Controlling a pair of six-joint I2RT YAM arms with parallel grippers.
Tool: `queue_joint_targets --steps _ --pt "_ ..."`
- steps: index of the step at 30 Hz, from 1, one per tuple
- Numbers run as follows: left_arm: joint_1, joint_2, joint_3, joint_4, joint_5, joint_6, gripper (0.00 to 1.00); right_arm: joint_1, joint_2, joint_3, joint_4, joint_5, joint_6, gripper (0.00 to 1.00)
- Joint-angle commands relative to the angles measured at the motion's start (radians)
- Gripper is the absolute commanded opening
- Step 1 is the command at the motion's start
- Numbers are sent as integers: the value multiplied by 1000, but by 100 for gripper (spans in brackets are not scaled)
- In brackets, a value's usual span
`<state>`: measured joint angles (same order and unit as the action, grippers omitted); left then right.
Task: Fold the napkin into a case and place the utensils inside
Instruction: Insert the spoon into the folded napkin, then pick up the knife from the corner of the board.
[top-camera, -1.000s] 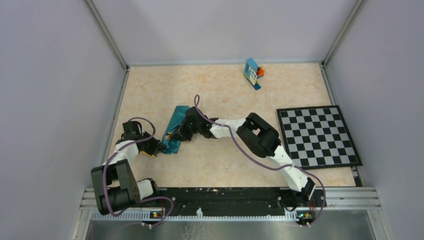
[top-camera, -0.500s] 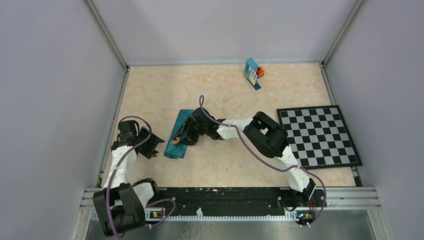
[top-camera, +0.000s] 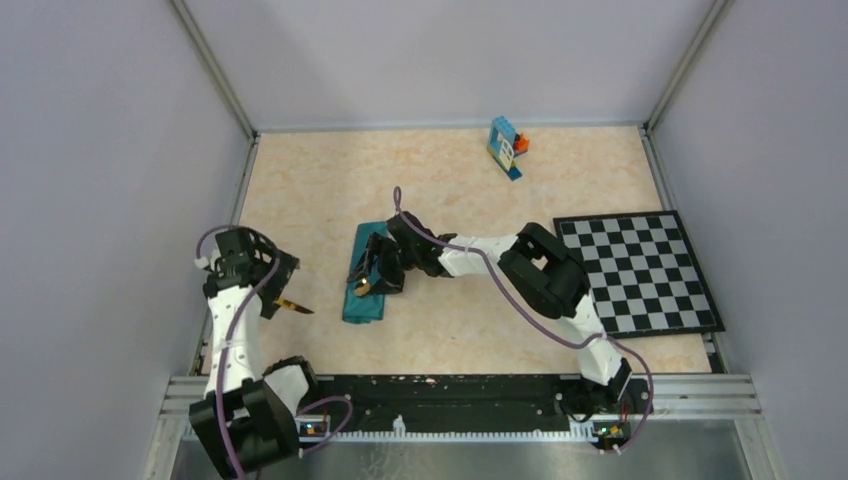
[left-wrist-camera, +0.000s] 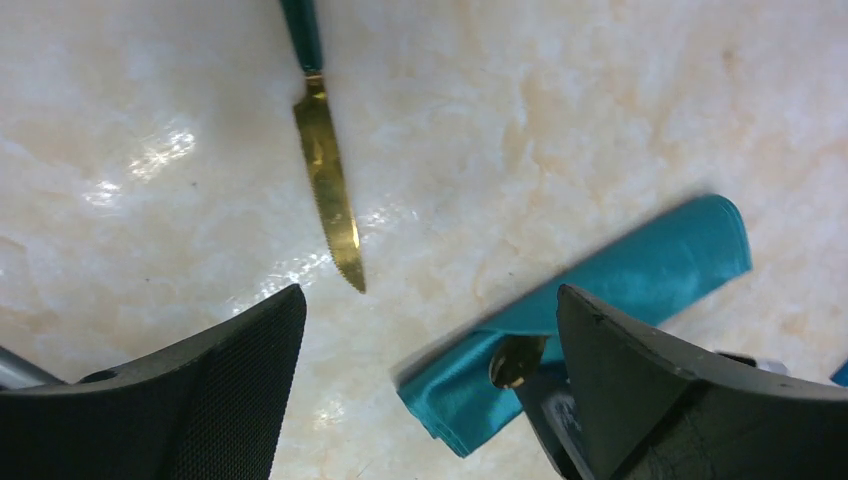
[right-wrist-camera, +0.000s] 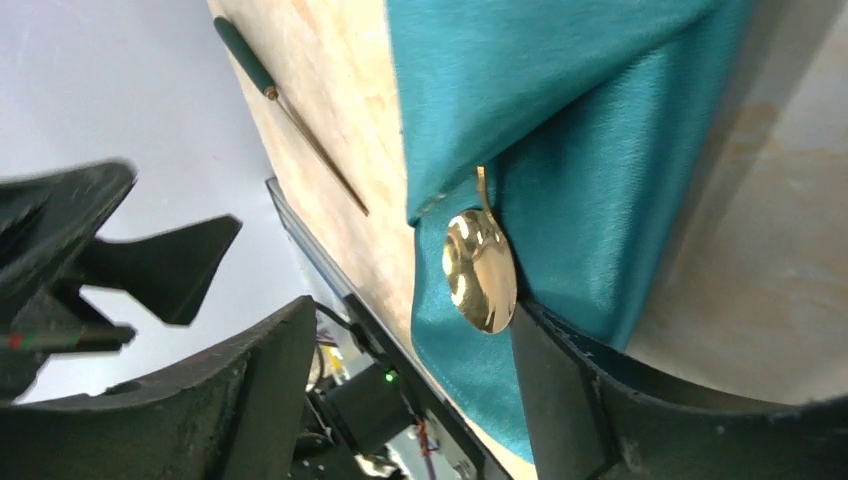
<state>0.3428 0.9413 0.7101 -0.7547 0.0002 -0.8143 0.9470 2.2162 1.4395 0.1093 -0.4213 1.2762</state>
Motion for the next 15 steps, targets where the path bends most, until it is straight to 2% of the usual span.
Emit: queue_joint_targets --steps 1,8,13,15 --pt "50 108 55 -19 -41 -36 99 6 -106 17 -90 14 -175 74" --pt "180 227 60 18 -78 -45 99 21 -112 117 -222 23 -351 75" --pt "256 332 51 134 -56 2 99 26 -182 71 -237 33 -461 75" --pt "266 381 63 176 -50 25 95 26 -230 47 -244 61 -523 73"
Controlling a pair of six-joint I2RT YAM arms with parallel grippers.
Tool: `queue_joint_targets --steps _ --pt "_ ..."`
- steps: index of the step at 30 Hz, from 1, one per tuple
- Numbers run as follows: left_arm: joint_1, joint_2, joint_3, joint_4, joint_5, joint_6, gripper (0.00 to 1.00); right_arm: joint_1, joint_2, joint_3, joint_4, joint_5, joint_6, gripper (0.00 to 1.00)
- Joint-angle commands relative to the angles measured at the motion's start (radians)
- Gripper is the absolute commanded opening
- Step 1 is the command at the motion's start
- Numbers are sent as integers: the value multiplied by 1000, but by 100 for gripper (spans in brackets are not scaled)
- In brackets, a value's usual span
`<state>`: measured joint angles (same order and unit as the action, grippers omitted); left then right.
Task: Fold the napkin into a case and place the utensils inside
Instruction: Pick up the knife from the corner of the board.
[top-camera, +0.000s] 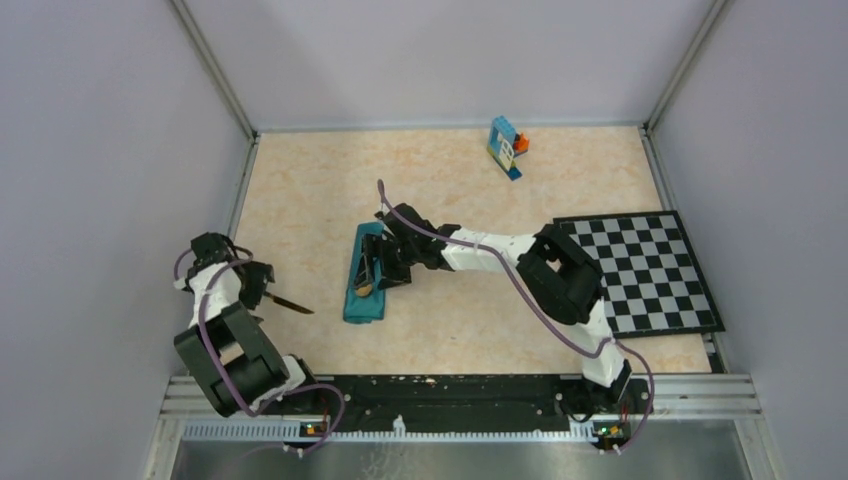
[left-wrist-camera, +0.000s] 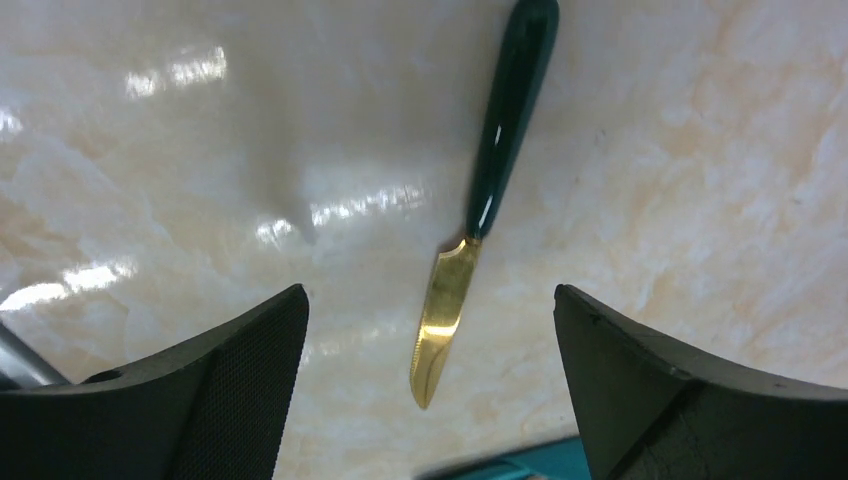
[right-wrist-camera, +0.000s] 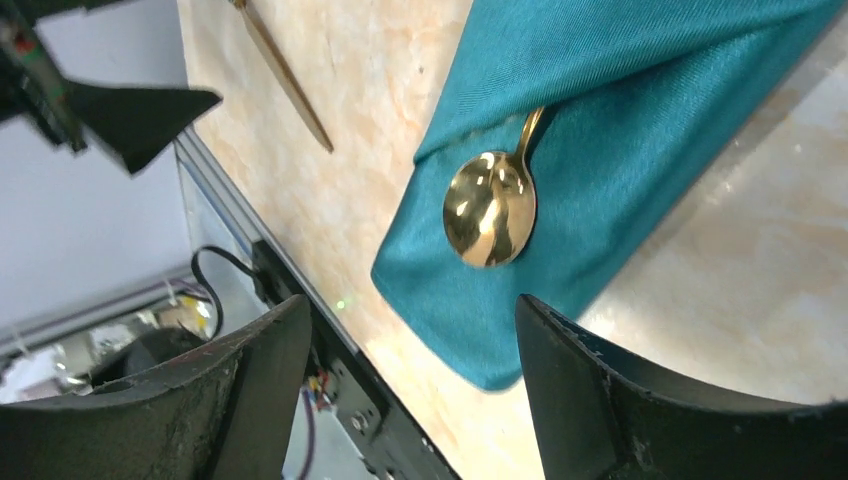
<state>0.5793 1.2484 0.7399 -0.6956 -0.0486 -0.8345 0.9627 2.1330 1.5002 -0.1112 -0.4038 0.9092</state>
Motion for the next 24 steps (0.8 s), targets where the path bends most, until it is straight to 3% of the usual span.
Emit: queue_joint_targets --steps 1,4,12,18,24 --pt "30 95 42 126 -2 54 94 10 -170 -20 -39 62 -189 73" --pt "30 159 71 124 16 65 88 7 -233 -53 -54 103 -249 73" --pt "28 320 125 95 -16 37 84 -7 -337 -149 -37 166 -322 72" --pt "29 394 145 71 -47 55 51 -38 -375 -214 -19 176 -337 72" --pt "28 345 89 94 -80 110 25 -62 -372 -223 -37 174 -339 71"
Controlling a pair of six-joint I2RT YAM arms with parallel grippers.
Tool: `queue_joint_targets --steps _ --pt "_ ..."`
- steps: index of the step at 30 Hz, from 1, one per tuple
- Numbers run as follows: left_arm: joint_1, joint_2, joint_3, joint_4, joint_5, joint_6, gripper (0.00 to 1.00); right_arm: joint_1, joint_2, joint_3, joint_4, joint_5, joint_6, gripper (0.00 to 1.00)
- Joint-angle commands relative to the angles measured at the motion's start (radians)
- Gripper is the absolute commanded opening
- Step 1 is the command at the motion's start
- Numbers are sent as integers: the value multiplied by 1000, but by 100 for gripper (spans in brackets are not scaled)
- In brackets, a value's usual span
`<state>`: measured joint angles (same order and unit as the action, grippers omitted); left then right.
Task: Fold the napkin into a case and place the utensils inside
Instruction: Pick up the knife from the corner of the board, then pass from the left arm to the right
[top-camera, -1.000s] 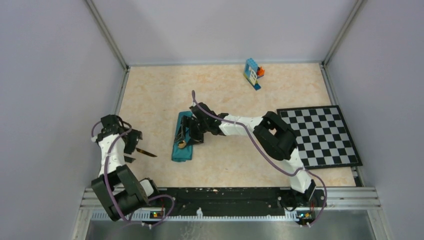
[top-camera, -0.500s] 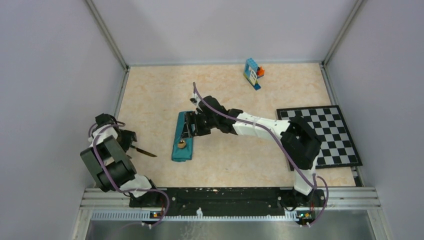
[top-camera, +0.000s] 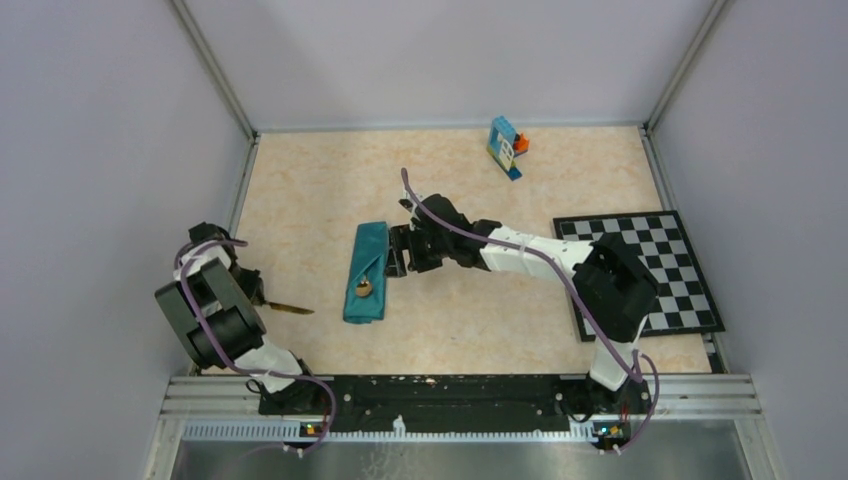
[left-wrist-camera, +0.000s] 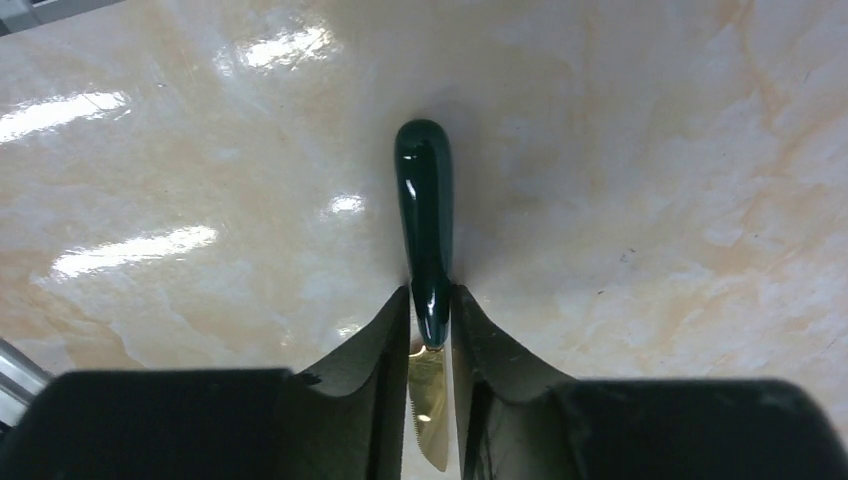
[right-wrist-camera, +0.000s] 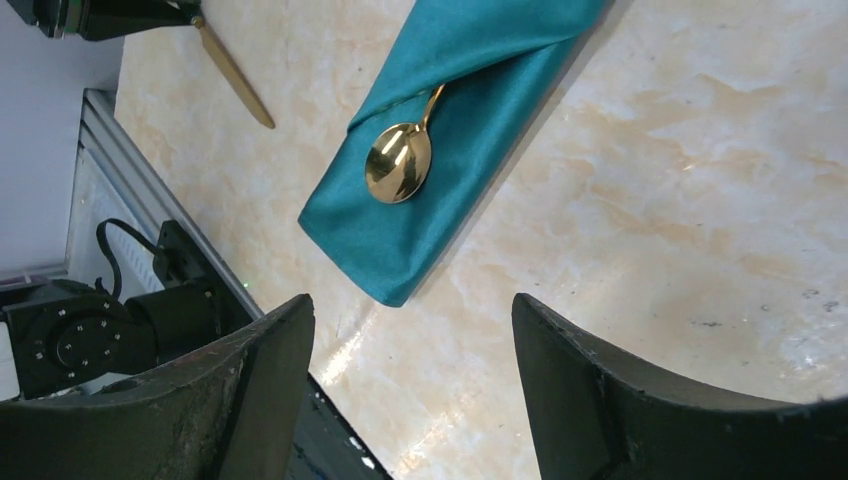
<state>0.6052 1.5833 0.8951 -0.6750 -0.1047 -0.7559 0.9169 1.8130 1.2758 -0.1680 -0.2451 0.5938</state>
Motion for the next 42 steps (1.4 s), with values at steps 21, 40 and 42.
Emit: queue_joint_targets --steps 21,40,42 --pt "-238 -426 20 120 463 418 0 -18 -10 -71 280 -279 -3 61" --pt "-599 -500 62 31 424 269 0 129 96 102 246 -27 34 43" --pt "-601 -501 62 26 422 272 0 134 106 113 237 -14 33 41"
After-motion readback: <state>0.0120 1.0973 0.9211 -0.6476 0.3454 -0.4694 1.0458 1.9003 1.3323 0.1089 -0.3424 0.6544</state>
